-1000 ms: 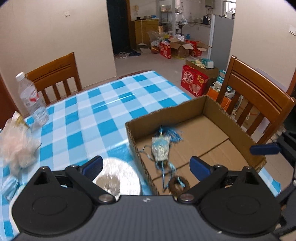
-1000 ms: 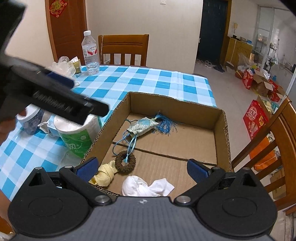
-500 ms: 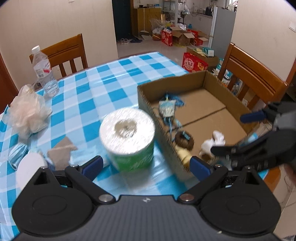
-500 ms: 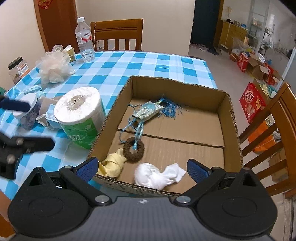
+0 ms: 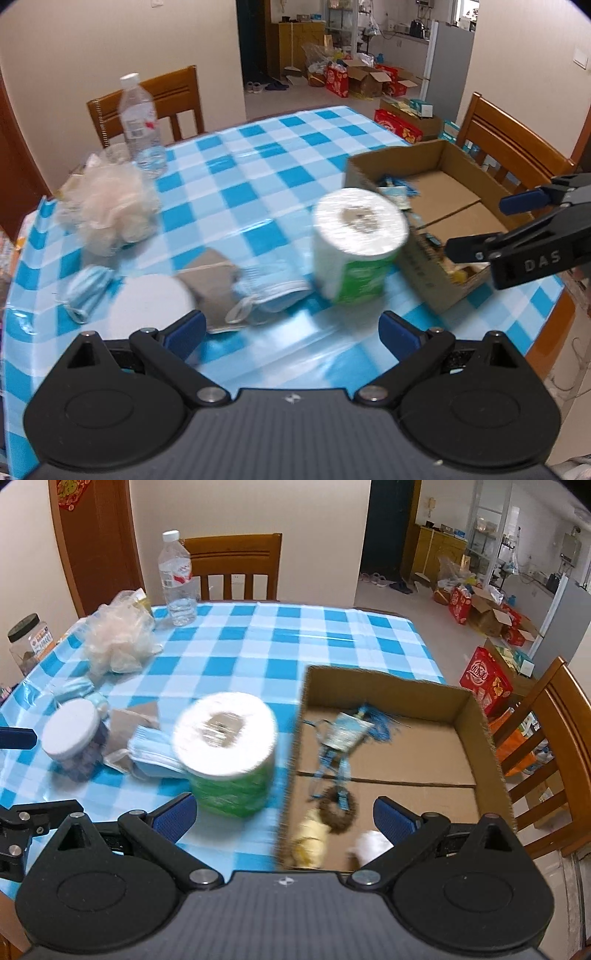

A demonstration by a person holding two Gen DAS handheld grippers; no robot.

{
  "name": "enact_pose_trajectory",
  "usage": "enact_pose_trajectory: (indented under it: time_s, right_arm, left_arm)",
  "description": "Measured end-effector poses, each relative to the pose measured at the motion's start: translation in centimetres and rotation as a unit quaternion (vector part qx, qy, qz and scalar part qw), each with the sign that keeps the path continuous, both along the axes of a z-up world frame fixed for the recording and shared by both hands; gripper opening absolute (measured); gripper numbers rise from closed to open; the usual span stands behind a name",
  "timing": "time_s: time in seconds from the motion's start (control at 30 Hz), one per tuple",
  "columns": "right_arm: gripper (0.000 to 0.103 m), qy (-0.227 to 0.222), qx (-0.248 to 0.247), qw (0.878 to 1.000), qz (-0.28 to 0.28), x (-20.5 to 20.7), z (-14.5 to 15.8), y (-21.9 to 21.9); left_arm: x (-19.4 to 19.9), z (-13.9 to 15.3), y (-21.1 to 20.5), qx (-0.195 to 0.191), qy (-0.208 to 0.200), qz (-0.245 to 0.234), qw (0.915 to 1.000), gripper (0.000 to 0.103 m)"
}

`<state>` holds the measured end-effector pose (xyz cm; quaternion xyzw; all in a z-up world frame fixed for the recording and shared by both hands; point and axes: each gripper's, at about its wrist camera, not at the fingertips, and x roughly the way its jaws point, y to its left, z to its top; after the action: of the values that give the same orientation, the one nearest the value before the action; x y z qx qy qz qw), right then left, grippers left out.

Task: Organize soft objects
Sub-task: 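Withdraw both tools from the box back toward the table, then reach the left tool to the blue face mask and grasp it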

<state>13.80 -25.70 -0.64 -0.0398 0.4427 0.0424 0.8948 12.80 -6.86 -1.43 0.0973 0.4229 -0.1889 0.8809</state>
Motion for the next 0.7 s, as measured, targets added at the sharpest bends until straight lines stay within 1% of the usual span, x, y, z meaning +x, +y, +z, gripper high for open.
enact_pose_trajectory:
  time_s: [0.13, 0.23, 0.43, 0.53, 0.6, 0.67, 0.7]
  right_arm:
    - [0.103, 0.0, 0.009, 1.0, -0.003, 0.0, 0.7, 3.3]
    - [0.103, 0.004, 0.017, 1.0, 0.007, 0.2, 1.2, 5.7]
    - [0.103, -0.004, 0.021, 0.997, 0.071, 1.8, 2.2, 10.0]
    - [0.103, -0.007, 0.019, 0.994, 0.109, 3.3, 2.2, 11.9]
    - [0.103, -0.011, 0.022, 0.992, 0.126, 4.3, 2.1, 12.9]
    - [0.103, -0.01, 0.028, 0.99, 0.139, 5.2, 1.8, 13.8]
    - [0.103, -0.009, 0.03, 0.989, 0.145, 5.7, 1.7, 14.1]
  left_arm:
    - [0.3, 0.3, 3.9, 0.003, -0.009, 0.005, 0.9999, 0.099]
    - [0.6, 0.4, 6.6, -0.001, -0.013, 0.014, 0.9998, 0.099]
    - [1.6, 0.1, 10.9, -0.016, -0.006, 0.05, 0.9986, 0.099]
    - [2.1, 0.0, 12.4, -0.01, -0.015, 0.075, 0.997, 0.099]
    - [2.8, -0.1, 13.3, -0.008, -0.009, 0.098, 0.9951, 0.099]
    - [3.3, -0.1, 14.4, -0.014, -0.01, 0.103, 0.9945, 0.1]
    - [3.6, -0.2, 14.8, -0.012, -0.012, 0.105, 0.9943, 0.099]
